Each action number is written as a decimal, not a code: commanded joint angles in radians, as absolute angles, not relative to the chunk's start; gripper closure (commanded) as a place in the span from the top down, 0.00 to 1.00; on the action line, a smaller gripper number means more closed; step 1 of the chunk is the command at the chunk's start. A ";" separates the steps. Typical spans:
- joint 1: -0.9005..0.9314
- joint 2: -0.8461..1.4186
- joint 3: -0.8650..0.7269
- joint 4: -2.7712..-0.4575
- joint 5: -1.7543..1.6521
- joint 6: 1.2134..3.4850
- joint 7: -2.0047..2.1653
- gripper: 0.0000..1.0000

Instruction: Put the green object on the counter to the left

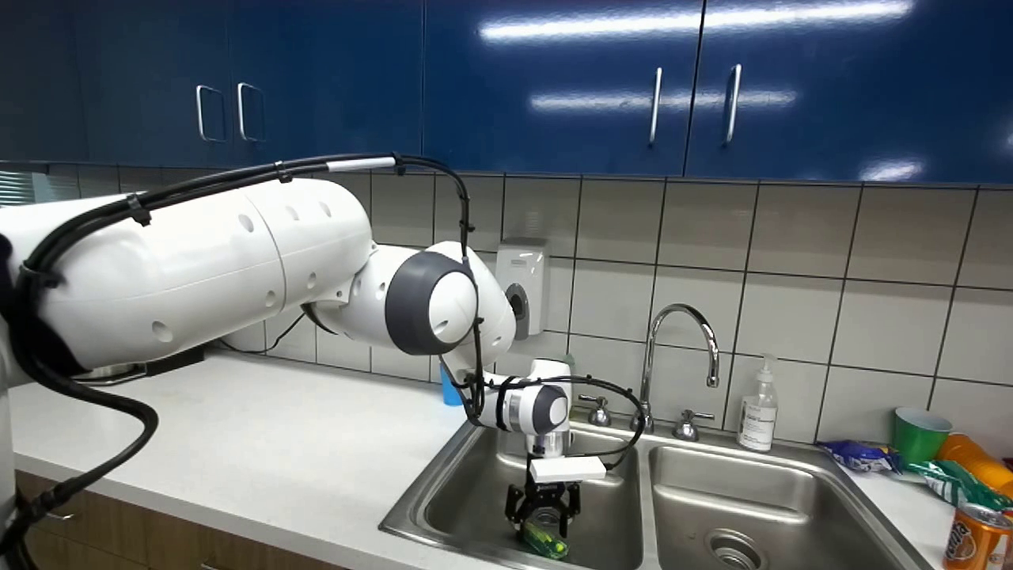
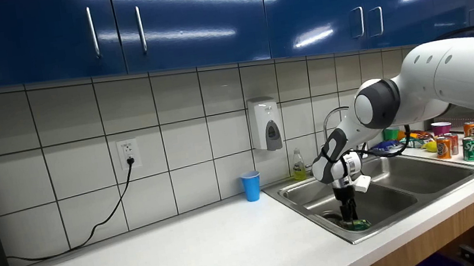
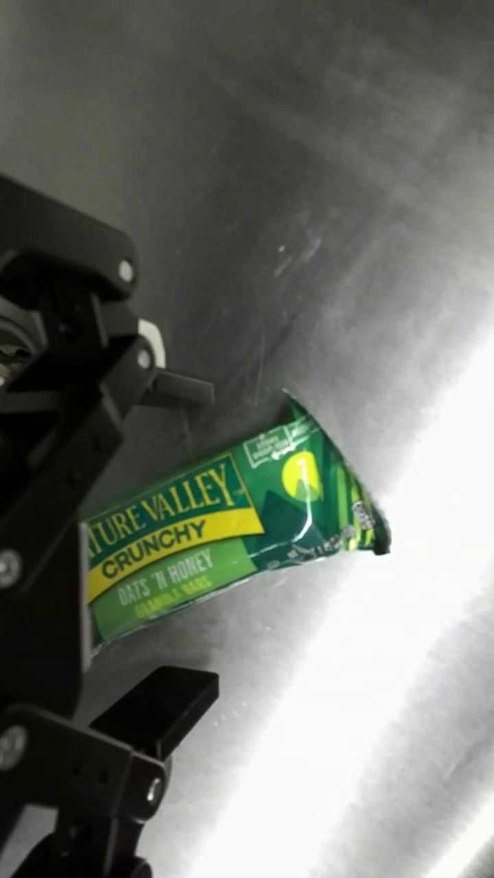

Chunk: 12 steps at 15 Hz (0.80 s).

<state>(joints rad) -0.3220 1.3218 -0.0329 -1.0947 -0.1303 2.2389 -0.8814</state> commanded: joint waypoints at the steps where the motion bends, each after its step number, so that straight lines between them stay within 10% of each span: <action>1: -0.330 1.357 -0.032 -1.022 -0.129 2.187 -0.899 0.69; 7: -0.330 1.366 -0.036 -0.994 -0.127 2.177 -0.891 0.21; 12: -0.323 1.348 -0.047 -1.016 -0.116 2.184 -0.829 0.18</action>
<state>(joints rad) -0.3224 1.3456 -0.0411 -1.0379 -0.1275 2.2074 -0.8643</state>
